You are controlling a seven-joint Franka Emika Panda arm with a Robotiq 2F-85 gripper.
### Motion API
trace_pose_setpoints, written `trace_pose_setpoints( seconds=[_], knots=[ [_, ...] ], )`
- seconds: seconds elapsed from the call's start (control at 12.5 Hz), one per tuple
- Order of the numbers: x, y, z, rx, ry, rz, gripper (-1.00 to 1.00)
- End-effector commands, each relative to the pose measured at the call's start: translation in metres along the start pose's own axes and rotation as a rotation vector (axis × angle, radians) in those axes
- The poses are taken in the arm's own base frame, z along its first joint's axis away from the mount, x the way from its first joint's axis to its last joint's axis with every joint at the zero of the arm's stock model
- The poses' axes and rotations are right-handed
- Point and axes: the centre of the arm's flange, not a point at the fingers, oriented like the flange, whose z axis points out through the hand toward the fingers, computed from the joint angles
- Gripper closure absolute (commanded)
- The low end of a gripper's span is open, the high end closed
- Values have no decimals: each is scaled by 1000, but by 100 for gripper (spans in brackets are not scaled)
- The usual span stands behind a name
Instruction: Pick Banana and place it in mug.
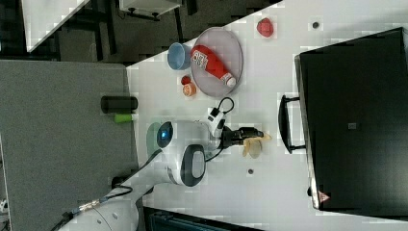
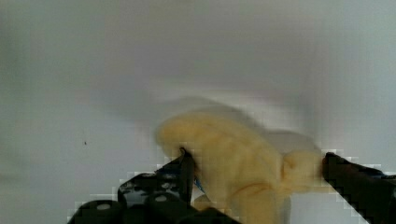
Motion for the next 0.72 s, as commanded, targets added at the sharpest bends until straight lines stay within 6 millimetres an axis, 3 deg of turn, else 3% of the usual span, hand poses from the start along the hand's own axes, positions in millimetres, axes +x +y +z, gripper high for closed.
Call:
trace_pose_setpoints(
  seconds=[0.08, 0.32, 0.4, 0.56, 0.72],
  knots=[
    [6, 0, -6, -11, 33, -42, -43],
    [10, 0, -16, -16, 54, -44, 25],
    [11, 1, -23, -18, 63, -42, 37],
    [11, 5, -45, -24, 82, -35, 37],
    [8, 11, -85, -26, 94, -21, 37]
  ],
)
